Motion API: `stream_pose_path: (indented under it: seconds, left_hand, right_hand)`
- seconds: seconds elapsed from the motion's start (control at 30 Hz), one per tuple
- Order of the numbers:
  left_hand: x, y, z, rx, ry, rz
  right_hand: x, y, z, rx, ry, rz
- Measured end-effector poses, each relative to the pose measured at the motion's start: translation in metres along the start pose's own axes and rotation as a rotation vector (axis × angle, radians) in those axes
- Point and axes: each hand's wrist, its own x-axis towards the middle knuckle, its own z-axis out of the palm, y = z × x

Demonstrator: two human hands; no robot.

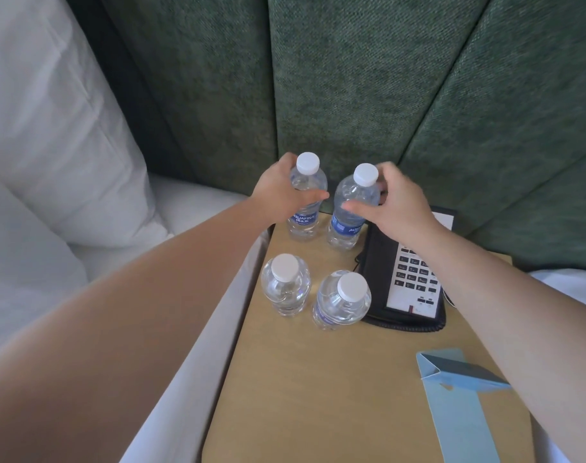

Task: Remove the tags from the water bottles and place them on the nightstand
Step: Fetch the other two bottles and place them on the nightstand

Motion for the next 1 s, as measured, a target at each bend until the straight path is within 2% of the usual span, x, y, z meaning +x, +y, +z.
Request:
stream_pose_path:
  seconds: [0.1, 0.2, 0.27, 0.4, 0.83, 1.0]
  left_hand:
    - [-0.001, 0.000, 0.000, 0.002, 0.001, -0.001]
    - [0.000, 0.000, 0.000, -0.008, -0.002, -0.010]
    - [0.002, 0.001, 0.000, -0.013, -0.017, -0.012]
    - [0.008, 0.005, 0.004, -0.020, -0.046, -0.014]
    - [0.012, 0.002, 0.017, -0.158, 0.073, -0.053]
    - [-0.003, 0.009, 0.006, -0.107, 0.065, -0.098]
  right_hand:
    - [0.002, -0.003, 0.001, -0.099, 0.069, 0.067]
    - [0.001, -0.002, -0.001, -0.007, -0.023, 0.044]
    - [-0.002, -0.003, 0.000, 0.023, -0.026, 0.031]
    - [0.000, -0.013, 0.009, 0.058, 0.059, 0.069]
    - [0.016, -0.020, 0.025, 0.134, 0.220, 0.223]
    - [0.000, -0.016, 0.007, 0.152, 0.142, 0.309]
